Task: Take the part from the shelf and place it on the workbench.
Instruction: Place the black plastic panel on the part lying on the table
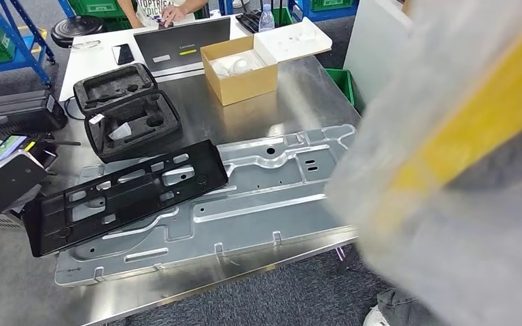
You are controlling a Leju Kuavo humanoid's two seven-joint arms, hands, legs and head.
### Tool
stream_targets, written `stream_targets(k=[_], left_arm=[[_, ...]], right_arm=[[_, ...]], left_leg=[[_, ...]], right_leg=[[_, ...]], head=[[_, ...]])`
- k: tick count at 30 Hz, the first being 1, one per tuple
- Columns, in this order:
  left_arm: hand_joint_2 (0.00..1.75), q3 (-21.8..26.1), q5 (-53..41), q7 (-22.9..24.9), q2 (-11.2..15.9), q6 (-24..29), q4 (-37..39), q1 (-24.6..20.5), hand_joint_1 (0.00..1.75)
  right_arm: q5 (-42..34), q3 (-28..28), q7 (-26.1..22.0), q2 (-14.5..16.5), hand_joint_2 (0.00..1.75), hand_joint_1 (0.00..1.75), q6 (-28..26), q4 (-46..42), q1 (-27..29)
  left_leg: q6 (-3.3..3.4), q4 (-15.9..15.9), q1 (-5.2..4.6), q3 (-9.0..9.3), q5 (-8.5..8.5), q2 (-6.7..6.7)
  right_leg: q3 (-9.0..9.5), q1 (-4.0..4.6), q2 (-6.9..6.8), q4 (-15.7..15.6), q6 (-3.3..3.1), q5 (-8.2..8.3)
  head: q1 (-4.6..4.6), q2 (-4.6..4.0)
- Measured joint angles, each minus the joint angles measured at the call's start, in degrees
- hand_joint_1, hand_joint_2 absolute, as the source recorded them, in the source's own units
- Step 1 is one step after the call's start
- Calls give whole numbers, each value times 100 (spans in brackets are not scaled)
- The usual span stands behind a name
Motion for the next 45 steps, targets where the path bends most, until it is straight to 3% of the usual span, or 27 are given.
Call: stream_targets(k=[2, 3, 7, 9, 11, 12, 13, 14, 15, 17, 19, 22, 24, 26, 27, 28, 29, 30, 31, 33, 35, 37, 39, 42, 43, 44, 45], left_arm=[[175, 4, -10, 5, -2, 1, 0, 8, 0], [175, 8, -18, 6, -3, 1, -1, 6, 0], [175, 13, -39, 14, -3, -1, -2, 10, 0], [175, 12, -49, 15, -3, -2, -2, 15, 0], [175, 8, -56, 18, -4, -4, -2, 25, 0], [175, 4, -58, 20, -6, -5, -2, 32, 0], [175, 1, -59, 21, -8, -7, -2, 39, 0], [175, -3, -60, 23, -9, -8, -2, 41, 0], [175, -3, -60, 23, -10, -8, -2, 40, 0], [175, 3, -63, 23, -11, -8, -2, 27, 0], [175, 13, -71, 23, -11, -7, -2, 14, 0], [175, 15, -75, 23, -13, -8, -2, 7, 0], [175, 12, -75, 23, -20, -9, -2, 5, 0], [175, 4, -75, 23, -34, -10, -2, 7, 0], [175, -2, -75, 23, -44, -10, -2, 11, 0], [175, -11, -75, 23, -55, -11, -2, 13, 0], [175, -21, -75, 23, -64, -11, -2, 15, 0], [175, -30, -75, 23, -72, -11, -2, 16, 0], [175, -37, -75, 23, -77, -11, -2, 15, 0], [175, -35, -76, 22, -80, -11, -2, 9, 0], [175, -31, -77, 19, -80, -11, -2, -10, 0], [175, -31, -77, 16, -80, -10, -2, -27, 0], [175, -32, -77, 16, -80, -11, 0, -45, 0], [175, -34, -78, 14, -82, -10, 3, -65, 0], [175, -39, -77, 14, -82, -12, 3, -64, 0], [175, -43, -77, 14, -82, -13, 4, -65, 0], [175, -46, -77, 14, -82, -14, 4, -71, 0]], right_arm=[[-1, -1, 0, -3, 0, 0, 0, -1, -9], [-3, -1, 0, -2, 0, 0, 0, -1, -12], [-13, -1, -8, -4, 0, 0, -1, 0, -11], [-19, -1, -3, -8, 0, 0, -1, 0, -13], [-26, -1, 0, -9, 0, 0, 0, -1, -13], [-28, -1, 0, -8, 0, 0, 0, -1, -13], [-28, -1, 0, -9, 0, 0, -1, 0, -12], [-28, -1, 0, -10, 0, 0, -1, 1, -12], [-28, -1, 0, -12, 0, 0, -1, 0, -12], [-29, -1, 0, -7, 0, 0, -2, -1, -16], [-30, -1, 0, 1, 0, 0, -2, -2, -20], [-31, -1, -1, 2, 0, 0, -2, -1, -19], [-31, -1, -2, 2, 0, 0, -2, -1, -18], [-31, -1, -2, 1, 0, 0, -2, -1, -17], [-31, -1, -2, 0, 0, 0, -2, -1, -16], [-31, -1, -2, -1, 0, 0, -2, -1, -15], [-31, -1, -2, -3, 0, 0, -2, -1, -14], [-30, -1, -1, -7, 0, 0, -2, -1, -14], [-30, -1, -1, -11, 0, 0, -2, -1, -15], [-28, -1, 0, -19, 0, 0, -2, -2, -24], [-27, -1, -2, -22, 0, 0, -2, -2, -30], [-27, -1, -4, -26, 0, 0, -2, -1, -28], [-28, -1, -3, -39, 0, 0, -2, 1, -29], [-29, -1, 0, -44, 0, 0, -2, 0, -26], [-30, -1, 0, -43, 0, 0, -2, 0, -24], [-30, -1, 0, -44, 0, 0, -2, 1, -24], [-27, -1, 0, -46, 0, 0, -2, 1, -24]], left_leg=[[-47, 24, -5, -40, 28, -1], [-75, 39, -12, -54, 46, -1], [-198, 86, 2, -104, 73, -3], [-253, 488, 23, -264, -259, -6], [-304, 1291, 29, -537, -755, -8], [-312, 1632, 28, -630, -900, -8], [-302, 1777, 26, -627, -924, -8], [-277, 1687, 20, -511, -844, -9], [-237, 1361, 6, -281, -694, -10], [-123, 458, -39, 277, -465, -15], [-54, -31, -89, 541, -404, -21], [-2, -132, -97, 511, -302, -12], [51, -189, -63, 446, -191, 7], [79, -190, -58, 340, -102, 18], [80, -186, -58, 282, -59, 19], [77, -181, -57, 224, -16, 20], [67, -174, -54, 166, 24, 20], [52, -161, -50, 111, 61, 19], [33, -141, -46, 63, 90, 18], [-16, -83, -56, -21, 139, 16], [-77, -46, -67, -75, 198, 17], [-139, -18, -56, -124, 232, 15], [-203, 277, -39, -276, -40, 9], [-292, 1421, -2, -634, -768, 6], [-304, 1672, 4, -663, -848, 7], [-305, 1707, 7, -588, -813, 7], [-296, 1503, 7, -403, -693, 6]], right_leg=[[476, -2, -1, -773, -14, 231], [592, 4, 1, -988, -34, 276], [555, 14, 1, -1073, -161, 358], [488, -3, -11, -1089, -242, 430], [393, 6, -17, -1086, -275, 499], [345, 15, -17, -1084, -277, 535], [299, 27, -17, -1083, -279, 571], [258, 41, -16, -1082, -279, 605], [225, 57, -13, -1082, -278, 636], [176, 79, -9, -1082, -263, 690], [139, 76, -8, -1089, -214, 750], [87, 65, -6, -1072, -113, 773], [-56, 63, -4, -724, -59, 438], [-314, 47, -7, 34, -20, -86], [-414, 43, -8, 389, -4, -243], [-437, 40, -8, 586, 9, -273], [-358, 35, -8, 571, 19, -181], [-169, 27, -9, 335, 25, -10], [101, 18, -9, -58, 28, 163], [603, 17, -7, -865, 9, 314], [760, 37, -2, -1184, -41, 298], [694, 31, -8, -1190, -134, 353], [590, 9, -25, -1199, -235, 450], [405, 11, -43, -1197, -289, 599], [346, 15, -43, -1195, -290, 646], [292, 17, -42, -1193, -286, 691], [243, 18, -41, -1193, -279, 734]], head=[[-2, 0], [-3, 0], [-7, 0], [-10, 0], [-13, 0], [-13, 0], [-13, 0], [-13, 0], [-13, 0], [-13, 0], [-12, 0], [-10, 0], [-5, 0], [-2, 0], [-2, 0], [-2, 0], [-2, 0], [-2, 0], [-2, 0], [-4, 0], [-7, 0], [-8, 0], [-18, 0], [-30, 0], [-28, 0], [-31, 0], [-30, 0]])
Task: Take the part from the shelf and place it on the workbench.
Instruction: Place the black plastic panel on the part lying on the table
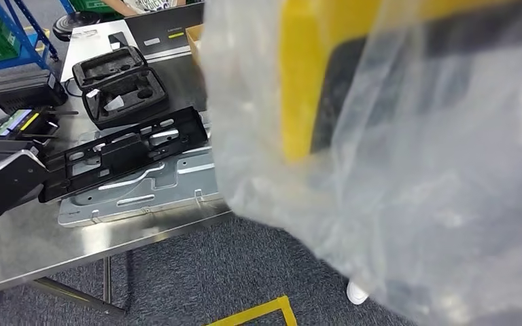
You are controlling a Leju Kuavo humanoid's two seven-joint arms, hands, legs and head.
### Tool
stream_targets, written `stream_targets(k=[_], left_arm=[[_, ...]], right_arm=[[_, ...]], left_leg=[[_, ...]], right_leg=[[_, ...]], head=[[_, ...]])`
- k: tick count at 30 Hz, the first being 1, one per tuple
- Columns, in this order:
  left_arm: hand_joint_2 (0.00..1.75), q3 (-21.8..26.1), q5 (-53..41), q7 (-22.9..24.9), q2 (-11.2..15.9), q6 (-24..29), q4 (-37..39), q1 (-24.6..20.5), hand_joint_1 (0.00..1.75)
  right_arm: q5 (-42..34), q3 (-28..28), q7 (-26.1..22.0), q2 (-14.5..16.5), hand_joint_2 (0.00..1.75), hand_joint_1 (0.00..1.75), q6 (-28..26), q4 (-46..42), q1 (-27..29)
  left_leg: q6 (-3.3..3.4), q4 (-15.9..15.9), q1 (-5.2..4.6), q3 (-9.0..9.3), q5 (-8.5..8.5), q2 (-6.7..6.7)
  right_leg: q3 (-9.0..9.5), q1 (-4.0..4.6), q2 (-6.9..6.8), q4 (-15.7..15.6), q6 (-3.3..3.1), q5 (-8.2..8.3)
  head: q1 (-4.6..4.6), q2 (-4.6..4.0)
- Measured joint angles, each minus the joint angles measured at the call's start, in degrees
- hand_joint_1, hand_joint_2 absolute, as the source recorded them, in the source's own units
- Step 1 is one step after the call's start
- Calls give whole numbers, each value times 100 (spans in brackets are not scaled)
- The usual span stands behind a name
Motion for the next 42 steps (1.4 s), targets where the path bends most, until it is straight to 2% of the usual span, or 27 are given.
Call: stream_targets(k=[3, 5, 7, 8, 10, 12, 13, 14, 15, 17, 19, 21, 23, 24, 25, 27, 28, 29, 30, 31, 33, 34, 35, 36, 38, 40, 42], left_arm=[[175, 6, 3, -1, 1, -7, -1, -59, 0], [175, 13, 14, -1, 3, -15, -1, -95, 0], [175, 13, 25, 0, 5, -19, 0, -103, 0], [175, 11, 28, 0, 5, -19, 0, -107, 0], [175, 6, 34, -1, 4, -20, 0, -108, 0], [175, -5, 39, -2, 3, -21, 0, -102, 0], [175, -17, 40, -2, 3, -21, 0, -99, 0], [175, -31, 42, -3, 2, -21, 0, -96, 0], [175, -43, 45, -6, 2, -21, 0, -92, 0], [175, -54, 56, -29, 2, -21, 0, -88, 0], [175, -57, 70, -86, -2, -28, 3, -105, 0], [175, -79, 80, -166, -17, -54, 13, -164, 0], [175, -109, 85, -242, -43, -87, 35, -240, 0], [175, -129, 85, -276, -58, -100, 58, -284, 0], [175, -156, 85, -311, -74, -107, 85, -328, 0], [175, -222, 85, -376, -111, -111, 144, -393, 0], [175, -255, 85, -400, -132, -111, 169, -404, 0], [175, -287, 85, -419, -154, -111, 193, -406, 0], [175, -316, 84, -429, -175, -111, 214, -413, 0], [175, -342, 83, -434, -196, -111, 234, -431, 0], [175, -368, 80, -440, -232, -111, 259, -498, 0], [175, -372, 77, -444, -248, -110, 268, -538, 0], [175, -374, 74, -448, -260, -109, 274, -566, 0], [175, -378, 72, -451, -271, -110, 281, -585, 0], [175, -397, 69, -453, -293, -115, 295, -598, 0], [175, -415, 60, -452, -318, -125, 299, -610, 0], [175, -434, 43, -448, -343, -135, 301, -617, 0]], right_arm=[[21, 0, 0, -3, 0, 0, 0, 0, -4], [23, 0, 0, -14, 0, 0, 0, 0, -5], [16, 0, 0, -43, 0, 0, 0, 0, 0], [11, 0, -1, -62, 0, 0, 0, 0, 3], [5, 0, -2, -95, 0, 0, 0, 0, 6], [3, 0, -2, -118, 0, 0, 0, 0, 6], [4, 0, -2, -129, 0, 0, 0, 0, 7], [5, 0, -2, -140, 0, 0, 0, 0, 8], [10, 0, -2, -151, 0, 0, 0, 0, 7], [46, 0, -1, -182, 0, 0, 0, 0, -4], [166, 7, -1, -227, 0, 0, 0, 0, -36], [367, 48, 0, -283, 0, 0, 1, 0, -97], [602, 125, 1, -347, 0, 0, 2, 0, -185], [725, 168, 1, -386, 0, 0, 2, 0, -243], [857, 217, 1, -431, 0, 0, 2, 0, -308], [1115, 321, 0, -532, 0, 0, 2, 0, -438], [1225, 373, 0, -582, 0, 0, 1, 0, -489], [1326, 422, 0, -626, 0, 0, 1, 0, -528], [1409, 469, 0, -666, 0, 0, 0, 0, -556], [1484, 516, 0, -698, 0, 0, 0, -1, -579], [1588, 598, 0, -747, 0, 0, 1, -4, -616], [1621, 635, 0, -769, 0, 0, 2, -6, -636], [1641, 661, 0, -790, 0, 0, 2, -8, -653], [1658, 685, 0, -811, 0, 0, 2, -9, -666], [1693, 718, 0, -857, 0, 0, 2, -9, -674], [1724, 741, 0, -893, 0, 0, 2, -10, -670], [1741, 757, 0, -923, 0, 0, 2, -11, -670]], left_leg=[[82, -1291, -27, 849, 303, -9], [147, -1693, -72, 1055, 322, -18], [213, -1724, -80, 992, 406, -10], [251, -1738, -70, 949, 463, -3], [320, -1764, -48, 833, 587, 11], [352, -1759, -58, 690, 697, 11], [352, -1756, -62, 617, 752, 10], [350, -1750, -66, 544, 807, 10], [342, -1741, -68, 474, 857, 9], [312, -1700, -69, 351, 939, 8], [258, -1651, -77, 270, 1007, 12], [193, -1633, -81, 232, 1081, 19], [134, -1593, -67, 176, 1084, 20], [100, -1468, -54, 112, 951, 17], [62, -1219, -38, 14, 717, 13], [-11, -419, -5, -221, 140, 10], [-33, -41, 8, -301, -26, 11], [-45, 181, 17, -304, -59, 10], [-47, 214, 21, -224, 14, 10], [-37, 1, 23, -24, 163, 10], [24, -866, 5, 585, 369, 7], [67, -1299, -11, 853, 389, 2], [111, -1572, -34, 1006, 370, -3], [146, -1701, -59, 1057, 343, -6], [221, -1732, -61, 990, 424, 2], [299, -1756, -40, 893, 532, 17], [342, -1755, -46, 760, 638, 21]], right_leg=[[-108, 13, 10, -3, 52, 125], [-156, 15, 13, -14, 117, 212], [-201, 4, 18, -13, 190, 258], [-251, 2, 21, 64, 218, 168], [-443, -4, 25, 551, 247, -297], [-671, -6, 24, 1341, 260, -817], [-718, -5, 24, 1635, 265, -916], [-676, -5, 24, 1750, 267, -879], [-535, -5, 24, 1657, 265, -738], [13, -4, 24, 912, 249, -444], [505, 15, 27, 126, 211, -414], [613, 46, 36, -119, 158, -452], [538, 34, 35, -107, 88, -371], [488, 23, 30, -107, 50, -314], [430, 11, 25, -112, 22, -251], [285, 15, 19, -103, -4, -134], [212, 17, 19, -99, -4, -80], [139, 18, 19, -92, -1, -27], [71, 19, 19, -86, 6, 21], [5, 20, 20, -79, 18, 68], [-99, 32, 22, -67, 53, 155], [-140, 38, 23, -66, 79, 203], [-167, 39, 23, -71, 107, 250], [-193, 36, 24, -77, 138, 297], [-248, 20, 29, -67, 205, 330], [-400, 9, 31, 217, 256, 31], [-682, -2, 28, 988, 276, -537]], head=[[4, 0], [10, 0], [10, 0], [12, 0], [16, 0], [18, 0], [18, 0], [18, 0], [17, 0], [17, 0], [14, 0], [13, 0], [13, 0], [10, 0], [9, 0], [6, 0], [6, 0], [6, 0], [6, 0], [6, 0], [6, 0], [9, 0], [10, 0], [10, 0], [10, 0], [14, 0], [17, 0]])
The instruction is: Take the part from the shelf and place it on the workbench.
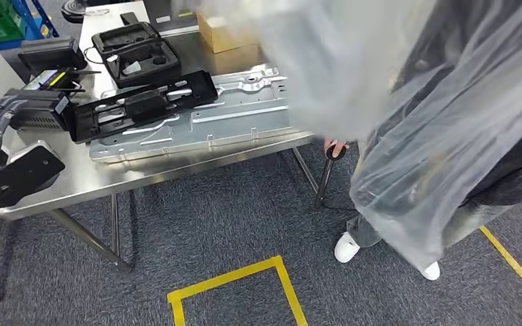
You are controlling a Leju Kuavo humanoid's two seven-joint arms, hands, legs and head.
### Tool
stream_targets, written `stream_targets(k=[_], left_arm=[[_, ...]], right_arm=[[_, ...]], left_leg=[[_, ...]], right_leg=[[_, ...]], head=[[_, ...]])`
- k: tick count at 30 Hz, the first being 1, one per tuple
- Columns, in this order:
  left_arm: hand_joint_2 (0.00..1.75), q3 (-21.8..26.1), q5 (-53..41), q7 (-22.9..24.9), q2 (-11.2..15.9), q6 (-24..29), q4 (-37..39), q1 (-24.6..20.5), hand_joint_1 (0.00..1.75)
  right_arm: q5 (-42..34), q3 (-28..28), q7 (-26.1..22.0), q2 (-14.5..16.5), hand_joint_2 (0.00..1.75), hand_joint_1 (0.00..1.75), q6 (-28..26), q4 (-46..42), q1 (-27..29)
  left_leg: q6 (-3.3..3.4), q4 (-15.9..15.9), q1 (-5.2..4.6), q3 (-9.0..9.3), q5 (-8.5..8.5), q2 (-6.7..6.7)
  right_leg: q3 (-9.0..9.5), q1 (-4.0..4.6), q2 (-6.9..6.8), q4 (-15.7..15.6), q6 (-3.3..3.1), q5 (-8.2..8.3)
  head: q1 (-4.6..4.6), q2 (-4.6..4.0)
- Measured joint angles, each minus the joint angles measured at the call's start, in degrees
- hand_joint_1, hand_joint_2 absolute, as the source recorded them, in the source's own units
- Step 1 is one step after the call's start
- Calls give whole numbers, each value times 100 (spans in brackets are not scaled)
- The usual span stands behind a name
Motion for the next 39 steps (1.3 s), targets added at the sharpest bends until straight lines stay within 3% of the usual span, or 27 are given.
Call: stream_targets(k=[1, 2, 3, 4, 5, 7, 8, 9, 11, 13, 16, 17, 18, 19, 21, 23, 25, 27, 28, 29, 31, 32, 33, 34, 36, 38, 39], left_arm=[[175, -16, -9, 5, -12, -8, 1, 0, 0], [175, -33, -16, 11, -25, -16, 1, 2, 0], [175, -50, -21, 20, -37, -25, 1, 3, 0], [175, -61, -24, 26, -47, -34, 1, 4, 0], [175, -66, -25, 32, -54, -40, 1, 4, 0], [175, -65, -31, 53, -63, -46, 1, -2, 0], [175, -63, -34, 62, -66, -48, 0, -9, 0], [175, -62, -38, 73, -69, -49, -1, -19, 0], [175, -65, -42, 103, -74, -50, -2, -29, 0], [175, -67, -42, 142, -73, -50, -2, -20, 0], [175, -67, -42, 167, -72, -45, -2, 12, 0], [175, -69, -41, 171, -72, -46, -2, 29, 0], [175, -71, -41, 173, -72, -46, -2, 42, 0], [175, -73, -41, 174, -72, -46, -2, 46, 0], [175, -72, -42, 174, -71, -44, -2, 37, 0], [175, -55, -43, 174, -72, -36, -3, 16, 0], [175, -38, -44, 174, -72, -22, -4, -1, 0], [175, -44, -44, 173, -73, -12, -3, 7, 0], [175, -50, -43, 172, -77, -8, -3, 13, 0], [175, -55, -43, 171, -81, -2, -2, 20, 0], [175, -63, -43, 163, -91, 11, -2, 30, 0], [175, -67, -43, 159, -96, 18, -2, 42, 0], [175, -72, -43, 154, -101, 25, -2, 54, 0], [175, -74, -43, 151, -106, 31, -2, 66, 0], [175, -74, -43, 142, -109, 45, -2, 78, 0], [175, -57, -44, 132, -108, 62, -2, 74, 0], [175, -47, -44, 129, -107, 70, -2, 70, 0]], right_arm=[[3, 4, 0, -16, 0, 0, 0, 0, 0], [5, 5, 0, -33, 0, 0, 0, 0, 1], [5, 8, 0, -45, 0, 0, 0, 0, 1], [5, 10, 0, -58, 0, 0, 0, 0, 2], [3, 15, 0, -68, 0, 0, 0, -1, 3], [-11, 26, 0, -85, 0, 0, 0, -5, -1], [-31, 31, 0, -91, 0, 0, 0, -9, 1], [-57, 34, 0, -95, 0, 0, 0, -15, 6], [-127, 35, 0, -92, 0, 0, 0, -29, 37], [-194, 34, 1, -84, 0, 0, 0, -38, 80], [-256, 12, 15, -75, 0, 0, 0, -44, 138], [-263, -3, 19, -72, 0, 0, 0, -46, 154], [-265, -18, 18, -68, 0, 0, 0, -50, 167], [-266, -33, 18, -64, 0, 0, 0, -52, 178], [-258, -48, 17, -49, 0, 0, 0, -63, 190], [-247, -52, 22, -23, 0, 0, 0, -86, 194], [-233, -55, 27, -10, 0, 0, 0, -103, 197], [-210, -57, 29, -22, 0, 0, 0, -106, 203], [-201, -59, 30, -22, 0, 0, 2, -108, 209], [-193, -60, 31, -20, 0, 0, 3, -110, 217], [-189, -64, 27, -8, 0, 0, 6, -113, 228], [-187, -66, 26, -7, 0, 0, 5, -114, 230], [-186, -69, 24, -8, 0, 0, 5, -114, 230], [-184, -74, 25, -10, 0, 0, 5, -114, 229], [-180, -86, 32, -15, 0, 0, 5, -114, 227], [-169, -95, 41, -20, 0, 0, 4, -117, 215], [-158, -98, 42, -22, 0, 0, 4, -119, 207]], left_leg=[[9, 5, -8, -70, 53, 0], [12, 14, -15, -142, 106, -1], [9, 29, -20, -216, 152, -2], [-1, 54, -20, -289, 192, -3], [-16, 87, -18, -359, 225, -4], [-63, 167, -24, -474, 273, -6], [-94, 197, -29, -507, 300, -5], [-124, 218, -35, -534, 331, -4], [-180, 255, -30, -578, 369, -5], [-242, 519, -15, -698, 102, -11], [-326, 1646, 8, -1022, -707, -13], [-331, 1980, 10, -1078, -831, -14], [-319, 2141, 8, -1050, -824, -14], [-289, 2078, -2, -920, -708, -15], [-160, 1353, -55, -362, -436, -18], [-20, 442, -128, 219, -426, -16], [39, 45, -179, 393, -470, -14], [68, -29, -171, 312, -339, -11], [90, -62, -150, 264, -258, -6], [106, -91, -126, 208, -175, -1], [122, -89, -106, 67, -46, 2], [116, -82, -102, -10, 16, 1], [106, -73, -98, -88, 75, 1], [91, -59, -92, -168, 130, 1], [48, -1, -79, -318, 218, -1], [-5, 100, -86, -441, 273, 0], [-35, 139, -91, -479, 302, 3]], right_leg=[[-129, -2, 0, 426, 5, -202], [-188, -2, -1, 726, 8, -276], [-148, -2, -1, 820, 9, -218], [14, -3, -1, 668, 8, -61], [276, -5, -1, 324, 5, 113], [842, 1, 2, -521, -12, 216], [1010, 8, 6, -796, -30, 191], [1075, 21, 10, -929, -52, 146], [1021, 19, 4, -938, -123, 189], [928, 1, -17, -935, -212, 268], [740, 7, -43, -930, -275, 422], [667, 17, -45, -928, -281, 477], [595, 32, -46, -927, -286, 533], [525, 50, -46, -927, -290, 589], [408, 79, -41, -927, -292, 697], [326, 94, -34, -931, -264, 800], [265, 76, -38, -955, -204, 919], [201, 66, -38, -967, -134, 949], [142, 68, -31, -858, -105, 806], [55, 65, -24, -626, -78, 561], [-166, 29, -20, 174, -35, -21], [-233, 13, -21, 543, -12, -156], [-228, 1, -22, 766, 8, -153], [-122, -7, -23, 773, 24, -30], [389, -21, -23, 194, 42, 242], [987, -23, -16, -652, 23, 205], [1153, -18, -11, -910, -4, 135]], head=[[-1, 0], [-1, 0], [-1, 0], [-1, 0], [-1, 0], [-3, 0], [-4, 0], [-6, 0], [-5, 0], [-8, 0], [-12, 0], [-12, 0], [-14, 0], [-14, 0], [-12, 0], [-9, 0], [-9, 0], [-9, 0], [-8, 0], [-6, 0], [-3, 0], [-3, 0], [-3, 0], [-3, 0], [-3, 0], [-5, 0], [-7, 0]])
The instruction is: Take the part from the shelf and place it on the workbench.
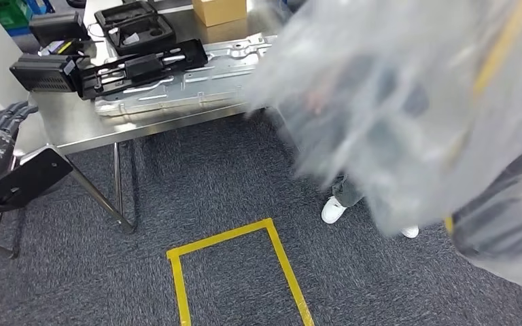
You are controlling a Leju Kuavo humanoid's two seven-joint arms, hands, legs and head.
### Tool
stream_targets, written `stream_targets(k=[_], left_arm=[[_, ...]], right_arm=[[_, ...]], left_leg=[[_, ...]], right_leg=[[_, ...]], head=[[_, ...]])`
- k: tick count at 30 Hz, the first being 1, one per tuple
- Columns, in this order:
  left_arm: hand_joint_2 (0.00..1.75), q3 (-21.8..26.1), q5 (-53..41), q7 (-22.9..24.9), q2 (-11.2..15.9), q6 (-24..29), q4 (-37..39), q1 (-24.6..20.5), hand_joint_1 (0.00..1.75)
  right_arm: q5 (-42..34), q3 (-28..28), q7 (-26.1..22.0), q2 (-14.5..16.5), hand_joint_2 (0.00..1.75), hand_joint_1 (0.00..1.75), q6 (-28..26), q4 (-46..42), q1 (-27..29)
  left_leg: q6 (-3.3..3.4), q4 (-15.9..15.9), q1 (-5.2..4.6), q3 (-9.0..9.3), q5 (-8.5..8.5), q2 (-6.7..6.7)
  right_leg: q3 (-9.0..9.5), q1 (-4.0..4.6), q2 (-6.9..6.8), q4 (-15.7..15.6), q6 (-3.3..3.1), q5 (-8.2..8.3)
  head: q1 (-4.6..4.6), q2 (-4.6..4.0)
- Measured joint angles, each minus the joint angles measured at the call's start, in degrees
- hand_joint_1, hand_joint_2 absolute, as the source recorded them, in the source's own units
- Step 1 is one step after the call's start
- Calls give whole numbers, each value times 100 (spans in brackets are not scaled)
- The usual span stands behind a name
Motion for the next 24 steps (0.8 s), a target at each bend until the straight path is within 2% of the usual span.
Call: stream_targets(k=[1, 3, 4, 5, 7, 8, 9, 10, 11, 13, 14, 15, 16, 18, 19, 20, 22, 23, 24], left_arm=[[175, 8, 0, -2, 1, 7, 0, 1, 0], [175, 10, 1, -4, 1, 13, 0, 11, 0], [175, 12, 1, -4, 3, 13, 0, 20, 0], [175, 15, 1, -4, 4, 13, 0, 26, 0], [175, 19, 1, -3, 8, 14, 1, 44, 0], [175, 17, 1, -3, 7, 14, 1, 57, 0], [175, 13, 1, -3, 7, 14, 2, 71, 0], [175, 10, 1, -3, 7, 14, 2, 80, 0], [175, 10, 1, -3, 7, 14, 2, 83, 0], [175, 22, 1, -3, 8, 17, 2, 75, 0], [175, 39, 1, -6, 8, 22, 1, 69, 0], [175, 60, 0, -8, 9, 28, 1, 64, 0], [175, 80, 0, -10, 10, 33, 1, 62, 0], [175, 97, 1, -12, 11, 38, 2, 70, 0], [175, 97, 1, -13, 11, 38, 2, 75, 0], [175, 96, 1, -13, 9, 39, 2, 79, 0], [175, 97, 1, -13, 7, 39, 2, 86, 0], [175, 96, 3, -12, 4, 39, 2, 92, 0], [175, 93, 10, -13, 2, 38, 2, 100, 0]], right_arm=[[12, -2, 1, -2, 0, 0, 0, -1, -3], [33, -5, 0, 4, 0, 0, -1, -2, 0], [39, -6, 0, 6, 0, 0, -1, -3, 0], [43, -7, 2, 7, 0, 0, -2, -3, -3], [49, -9, 7, 3, 0, 0, -2, -4, -10], [55, -10, 10, 3, 0, 0, -2, -4, -10], [62, -11, 10, 3, 0, 0, -2, -4, -10], [69, -12, 11, 3, 0, 0, -2, -4, -10], [74, -15, 11, 3, 0, 0, -2, -4, -10], [77, -28, 11, 4, 0, 0, -2, -6, -11], [78, -36, 11, 4, 0, 0, -2, -9, -12], [79, -44, 11, 4, 0, 0, -2, -11, -14], [80, -51, 11, 4, 0, 0, -2, -14, -14], [81, -68, 10, -1, 0, 0, -2, -15, -7], [81, -77, 10, -3, 0, 0, -2, -15, 0], [83, -86, 9, -5, 0, 0, -2, -16, 5], [92, -95, 9, -5, 0, 0, -2, -17, 10], [101, -97, 9, -5, 0, 0, -2, -17, 12], [114, -98, 9, -5, 0, 0, -2, -17, 13]], left_leg=[[-32, 23, -5, -28, 34, 3], [-102, 59, 8, -87, 57, 1], [-140, 166, 20, -149, -60, -3], [-180, 398, 38, -247, -279, -7], [-253, 1202, 76, -496, -873, -9], [-274, 1612, 89, -589, -1066, -9], [-283, 1876, 97, -609, -1127, -10], [-282, 1933, 100, -531, -1063, -10], [-270, 1762, 101, -348, -920, -10], [-210, 916, 86, 291, -696, -18], [-168, 435, 71, 612, -685, -24], [-130, 81, 50, 832, -708, -29], [-95, -119, 28, 937, -734, -32], [-28, -190, 25, 861, -655, -24], [12, -198, 34, 798, -589, -21], [51, -210, 47, 727, -519, -18], [101, -213, 44, 576, -399, -18], [113, -209, 35, 503, -341, -17], [117, -204, 26, 432, -282, -17]], right_leg=[[59, 12, 5, -123, -38, -42], [-18, 11, -2, -118, -135, 19], [-72, 5, -13, -118, -182, 72], [-140, -4, -25, -122, -220, 132], [-288, -3, -44, -119, -254, 252], [-367, 0, -49, -117, -256, 311], [-442, 2, -52, -116, -256, 371], [-516, 4, -53, -115, -252, 429], [-583, 6, -52, -114, -245, 485], [-685, 15, -46, -112, -217, 587], [-718, 23, -41, -112, -194, 637], [-745, 28, -37, -119, -165, 692], [-770, 28, -34, -131, -131, 749], [-839, 18, -28, -148, -59, 829], [-900, 13, -23, -79, -30, 741], [-988, 11, -18, 101, -7, 544], [-1225, 3, -15, 836, 16, -53], [-1321, 1, -15, 1253, 22, -259], [-1358, 1, -16, 1559, 26, -331]], head=[[-2, 0], [-5, 0], [-7, 0], [-8, 0], [-9, 0], [-9, 0], [-9, 0], [-9, 0], [-9, 0], [-9, 0], [-8, 0], [-7, 0], [-6, 0], [-5, 0], [-1, 0], [3, 0], [13, 0], [13, 0], [13, 0]])
